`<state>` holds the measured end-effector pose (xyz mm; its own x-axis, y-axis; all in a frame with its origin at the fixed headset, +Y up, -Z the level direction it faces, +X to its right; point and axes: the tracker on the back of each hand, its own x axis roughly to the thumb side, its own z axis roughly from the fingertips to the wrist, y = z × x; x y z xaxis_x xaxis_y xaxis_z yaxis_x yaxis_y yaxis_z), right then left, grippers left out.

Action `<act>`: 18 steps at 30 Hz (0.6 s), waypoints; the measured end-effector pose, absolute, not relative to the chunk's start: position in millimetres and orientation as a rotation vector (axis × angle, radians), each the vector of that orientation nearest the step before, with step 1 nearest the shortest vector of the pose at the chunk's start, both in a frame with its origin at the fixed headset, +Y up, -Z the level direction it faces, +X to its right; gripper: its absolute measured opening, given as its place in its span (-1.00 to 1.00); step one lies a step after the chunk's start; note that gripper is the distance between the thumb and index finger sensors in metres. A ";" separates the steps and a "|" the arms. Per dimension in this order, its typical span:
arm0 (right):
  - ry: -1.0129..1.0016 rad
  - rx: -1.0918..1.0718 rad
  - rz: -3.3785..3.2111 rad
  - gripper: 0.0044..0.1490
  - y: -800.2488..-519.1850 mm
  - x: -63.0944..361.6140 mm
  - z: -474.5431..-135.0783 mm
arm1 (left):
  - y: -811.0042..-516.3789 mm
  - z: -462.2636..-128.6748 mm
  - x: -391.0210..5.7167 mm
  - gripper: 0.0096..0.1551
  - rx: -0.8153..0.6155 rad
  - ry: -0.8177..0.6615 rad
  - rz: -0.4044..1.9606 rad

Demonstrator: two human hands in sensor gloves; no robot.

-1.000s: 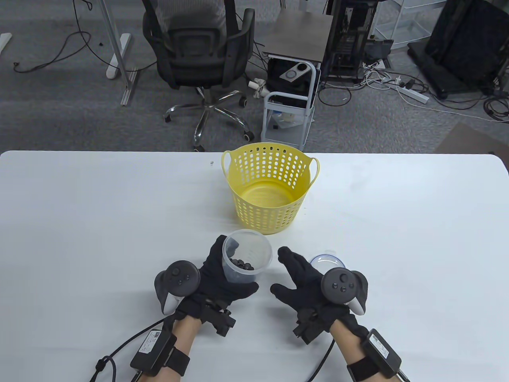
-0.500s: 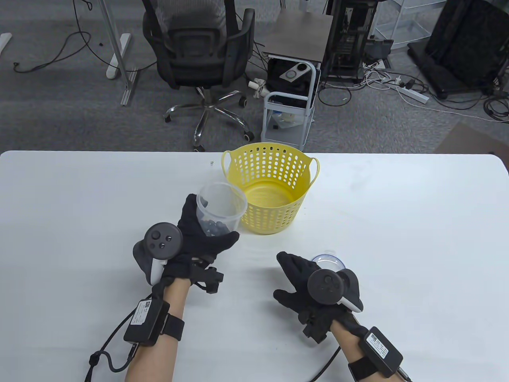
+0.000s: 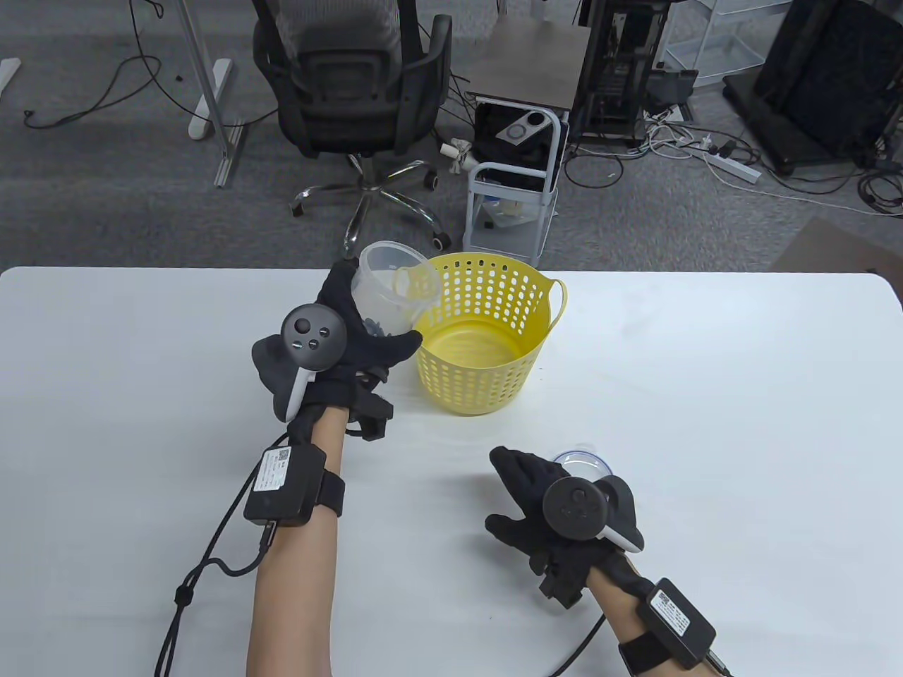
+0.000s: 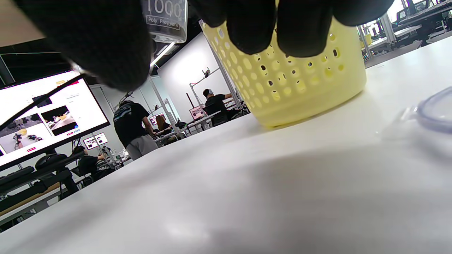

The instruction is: Pour Go stones into a laundry basket

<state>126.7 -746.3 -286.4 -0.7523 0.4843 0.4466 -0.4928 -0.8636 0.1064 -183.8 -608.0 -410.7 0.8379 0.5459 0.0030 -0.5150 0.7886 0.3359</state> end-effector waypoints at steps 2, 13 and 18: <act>-0.022 0.643 2.539 0.15 -746.1 126.4 -286.6 | -602.7 -414.2 -181.4 0.65 0.343 0.103 0.510; -0.009 0.652 2.551 0.14 -745.9 125.5 -286.7 | -591.9 -416.8 -165.0 0.65 0.399 0.111 0.235; -0.001 0.660 2.560 0.14 -745.9 124.7 -286.4 | -587.2 -416.5 -154.8 0.65 0.415 0.088 0.104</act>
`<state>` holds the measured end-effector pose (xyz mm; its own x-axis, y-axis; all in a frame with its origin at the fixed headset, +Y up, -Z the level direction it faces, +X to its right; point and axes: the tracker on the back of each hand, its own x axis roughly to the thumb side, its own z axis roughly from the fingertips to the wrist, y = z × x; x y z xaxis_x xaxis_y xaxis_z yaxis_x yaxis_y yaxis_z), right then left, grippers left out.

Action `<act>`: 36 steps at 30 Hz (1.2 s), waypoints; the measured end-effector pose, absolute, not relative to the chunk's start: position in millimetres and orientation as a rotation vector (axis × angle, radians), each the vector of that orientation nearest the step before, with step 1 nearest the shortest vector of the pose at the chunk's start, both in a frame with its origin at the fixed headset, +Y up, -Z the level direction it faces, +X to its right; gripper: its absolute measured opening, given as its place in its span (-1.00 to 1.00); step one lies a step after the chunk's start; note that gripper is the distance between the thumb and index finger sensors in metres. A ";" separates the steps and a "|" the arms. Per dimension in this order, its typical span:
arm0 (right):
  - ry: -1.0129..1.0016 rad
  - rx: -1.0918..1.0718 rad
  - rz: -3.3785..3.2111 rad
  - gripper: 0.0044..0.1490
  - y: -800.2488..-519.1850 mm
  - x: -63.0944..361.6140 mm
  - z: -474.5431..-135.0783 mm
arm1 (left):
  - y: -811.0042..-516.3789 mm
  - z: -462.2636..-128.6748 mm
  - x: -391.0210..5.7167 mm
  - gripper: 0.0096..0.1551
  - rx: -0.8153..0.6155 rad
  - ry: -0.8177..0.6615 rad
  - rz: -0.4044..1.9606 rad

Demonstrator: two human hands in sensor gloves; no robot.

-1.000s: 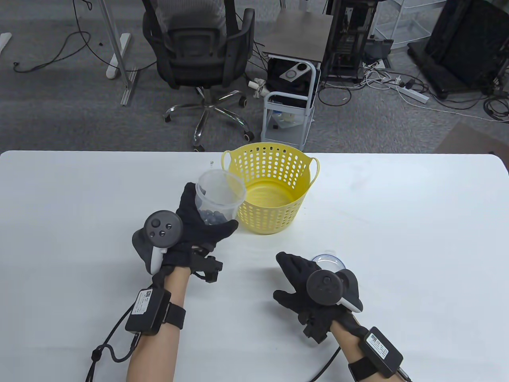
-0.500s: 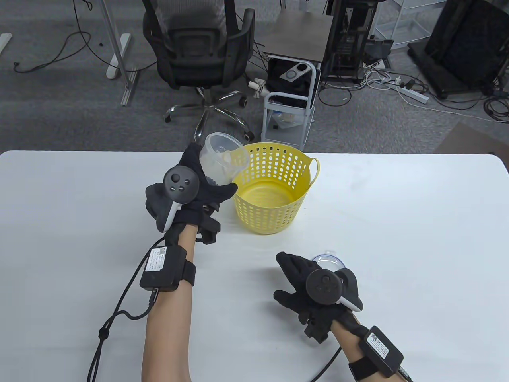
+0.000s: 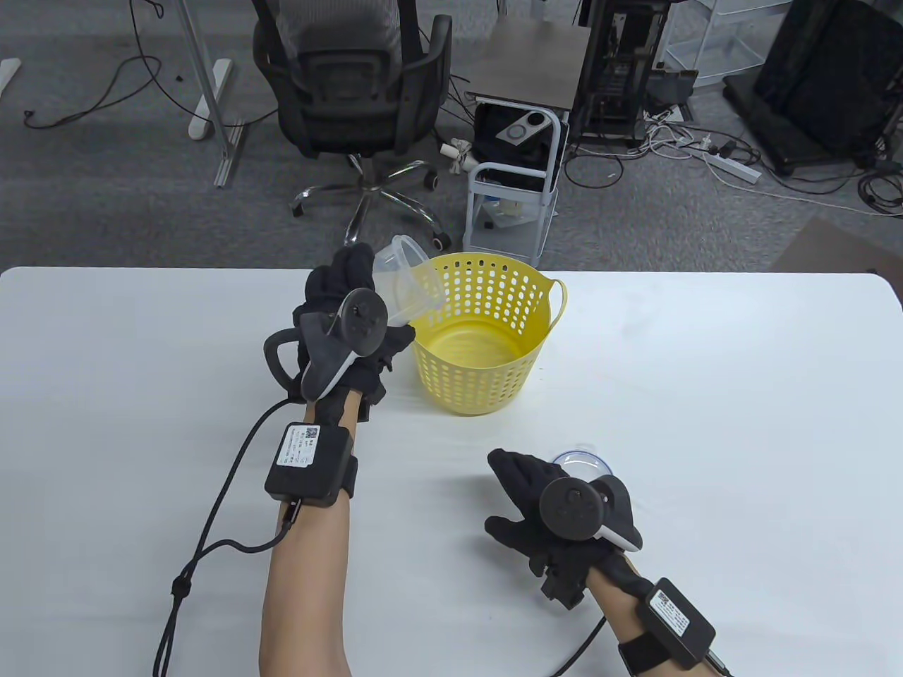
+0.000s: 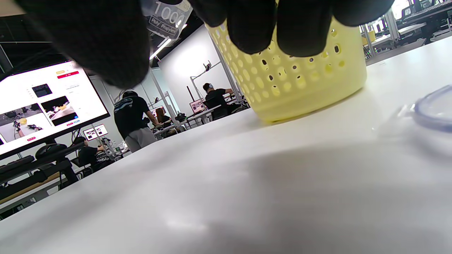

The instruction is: Pour Go stones into a laundry basket

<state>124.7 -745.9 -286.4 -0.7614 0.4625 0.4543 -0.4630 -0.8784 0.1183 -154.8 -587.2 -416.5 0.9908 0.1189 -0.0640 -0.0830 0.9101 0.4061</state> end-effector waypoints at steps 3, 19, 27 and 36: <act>-0.004 0.662 2.561 0.14 -745.9 124.5 -286.2 | -584.7 -415.7 -150.8 0.64 0.424 0.080 0.045; 0.015 0.665 2.575 0.14 -746.4 123.2 -285.7 | -580.0 -412.3 -136.7 0.64 0.455 0.045 -0.157; 0.018 0.667 2.577 0.14 -746.3 122.9 -285.8 | -580.7 -410.1 -129.0 0.64 0.471 0.022 -0.259; 0.026 0.664 2.578 0.14 -746.1 123.0 -286.0 | -581.9 -409.5 -123.4 0.63 0.475 0.004 -0.299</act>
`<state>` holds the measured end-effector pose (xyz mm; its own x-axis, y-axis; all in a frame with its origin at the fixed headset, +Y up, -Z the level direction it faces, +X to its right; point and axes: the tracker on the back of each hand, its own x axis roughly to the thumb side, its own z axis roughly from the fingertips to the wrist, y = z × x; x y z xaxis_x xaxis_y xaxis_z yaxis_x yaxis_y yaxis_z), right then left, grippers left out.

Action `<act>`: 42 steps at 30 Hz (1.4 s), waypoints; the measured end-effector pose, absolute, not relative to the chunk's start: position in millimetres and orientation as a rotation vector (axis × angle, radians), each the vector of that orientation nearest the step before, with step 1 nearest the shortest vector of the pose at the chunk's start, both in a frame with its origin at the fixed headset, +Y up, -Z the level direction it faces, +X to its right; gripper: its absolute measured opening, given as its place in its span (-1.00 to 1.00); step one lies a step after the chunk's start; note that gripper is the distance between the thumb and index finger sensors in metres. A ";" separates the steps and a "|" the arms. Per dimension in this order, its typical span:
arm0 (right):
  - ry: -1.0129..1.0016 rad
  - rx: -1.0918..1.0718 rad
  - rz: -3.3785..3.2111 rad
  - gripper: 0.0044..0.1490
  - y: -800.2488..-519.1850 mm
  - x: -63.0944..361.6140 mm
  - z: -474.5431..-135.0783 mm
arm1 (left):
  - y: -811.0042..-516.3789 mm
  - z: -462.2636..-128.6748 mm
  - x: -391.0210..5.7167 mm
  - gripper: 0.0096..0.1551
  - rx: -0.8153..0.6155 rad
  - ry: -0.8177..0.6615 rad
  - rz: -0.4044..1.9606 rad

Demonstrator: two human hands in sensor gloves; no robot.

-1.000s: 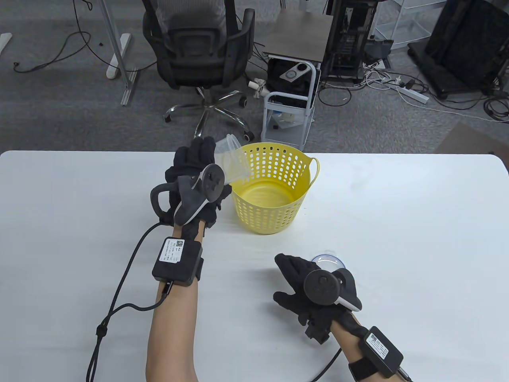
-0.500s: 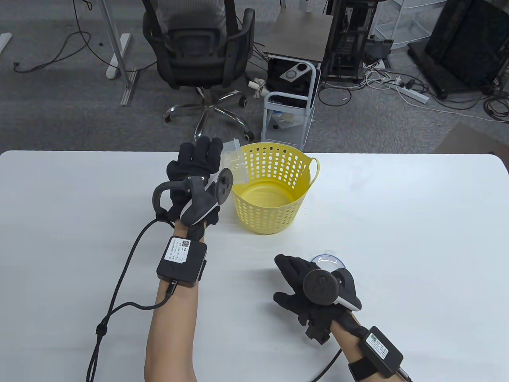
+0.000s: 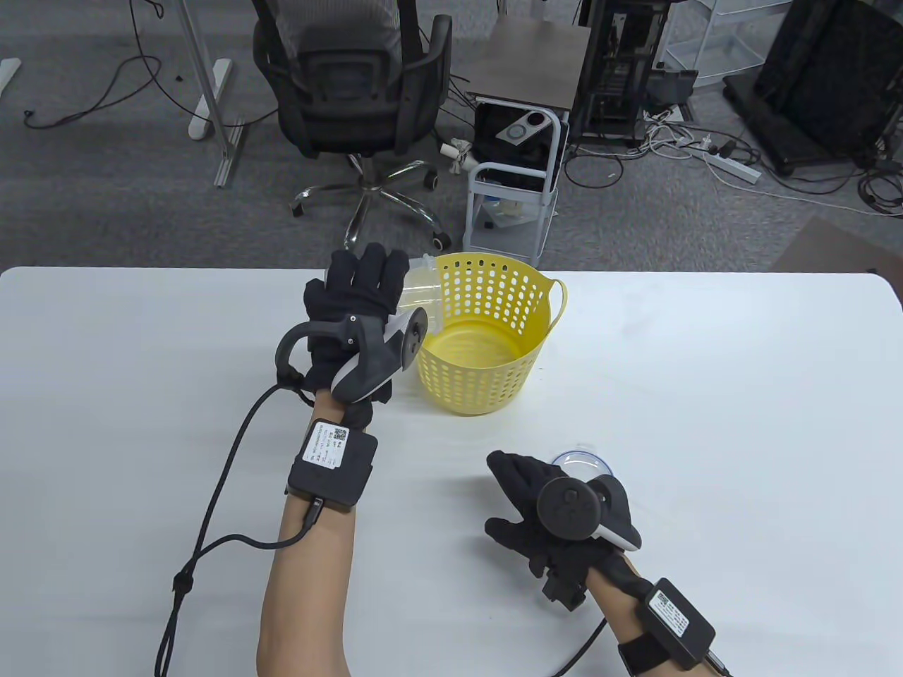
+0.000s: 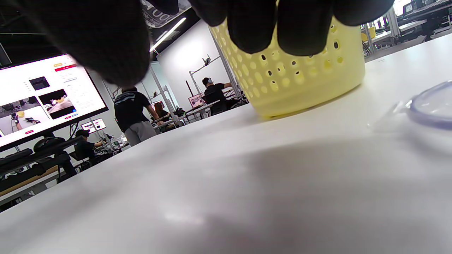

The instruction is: Pour Go stones into a laundry basket

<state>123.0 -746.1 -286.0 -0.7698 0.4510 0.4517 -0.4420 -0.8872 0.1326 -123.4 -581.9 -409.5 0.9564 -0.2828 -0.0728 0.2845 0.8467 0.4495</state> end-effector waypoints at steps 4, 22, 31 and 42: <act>0.028 0.666 2.580 0.14 -746.2 122.7 -286.0 | -583.0 -408.9 -121.9 0.63 0.475 -0.004 -0.331; 0.043 0.670 2.592 0.14 -745.6 121.9 -285.6 | -583.8 -405.3 -113.6 0.62 0.482 -0.030 -0.406; 0.051 0.670 2.597 0.14 -745.9 121.2 -285.6 | -584.5 -404.6 -111.7 0.63 0.483 -0.034 -0.418; 0.062 0.667 2.602 0.15 -745.6 121.3 -285.5 | -584.6 -404.6 -111.8 0.63 0.485 -0.033 -0.427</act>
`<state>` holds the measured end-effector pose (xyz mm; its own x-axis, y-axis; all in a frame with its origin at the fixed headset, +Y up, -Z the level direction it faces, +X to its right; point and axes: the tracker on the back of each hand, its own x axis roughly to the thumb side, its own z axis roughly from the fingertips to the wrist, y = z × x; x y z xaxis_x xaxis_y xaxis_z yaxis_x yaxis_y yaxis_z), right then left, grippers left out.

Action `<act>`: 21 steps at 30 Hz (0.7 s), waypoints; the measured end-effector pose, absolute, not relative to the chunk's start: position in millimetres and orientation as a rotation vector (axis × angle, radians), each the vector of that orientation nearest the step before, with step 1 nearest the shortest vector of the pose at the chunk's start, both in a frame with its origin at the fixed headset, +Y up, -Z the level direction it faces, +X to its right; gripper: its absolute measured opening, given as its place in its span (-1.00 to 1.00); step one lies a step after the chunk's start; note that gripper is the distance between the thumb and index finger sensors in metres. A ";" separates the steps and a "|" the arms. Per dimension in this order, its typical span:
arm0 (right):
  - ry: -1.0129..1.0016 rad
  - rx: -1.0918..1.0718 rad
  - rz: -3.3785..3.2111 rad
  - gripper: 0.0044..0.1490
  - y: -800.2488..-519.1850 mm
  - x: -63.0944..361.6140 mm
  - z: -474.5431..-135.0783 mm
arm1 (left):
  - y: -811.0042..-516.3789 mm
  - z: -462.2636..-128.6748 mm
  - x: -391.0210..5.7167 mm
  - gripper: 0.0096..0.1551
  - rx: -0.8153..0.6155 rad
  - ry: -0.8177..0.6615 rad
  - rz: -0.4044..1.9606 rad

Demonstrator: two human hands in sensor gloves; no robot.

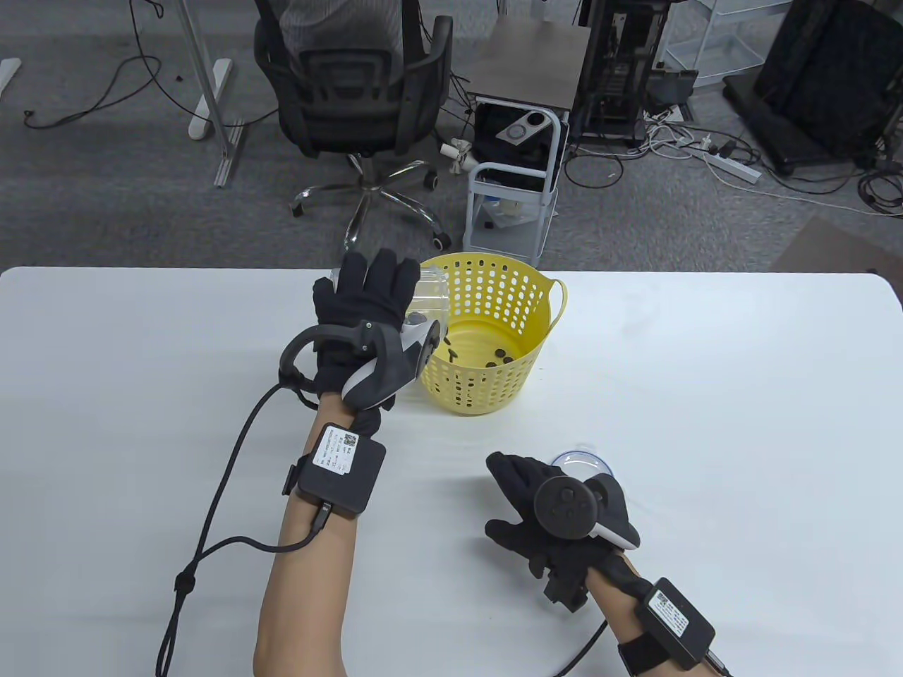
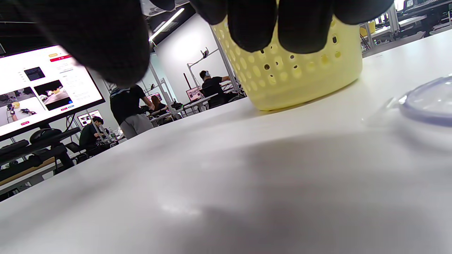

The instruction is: Pour Go stones into a laundry basket

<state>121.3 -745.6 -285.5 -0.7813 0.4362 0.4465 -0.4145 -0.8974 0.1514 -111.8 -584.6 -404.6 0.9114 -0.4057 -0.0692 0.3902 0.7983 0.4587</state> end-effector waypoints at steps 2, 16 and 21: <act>0.065 0.666 2.602 0.14 -745.7 121.3 -285.7 | -584.4 -404.5 -111.8 0.63 0.486 -0.033 -0.429; 0.077 0.664 2.608 0.14 -746.0 121.1 -285.9 | -583.9 -403.6 -112.7 0.63 0.496 -0.032 -0.446; 0.078 0.663 2.609 0.15 -746.1 121.1 -286.0 | -583.8 -403.4 -112.9 0.63 0.497 -0.031 -0.448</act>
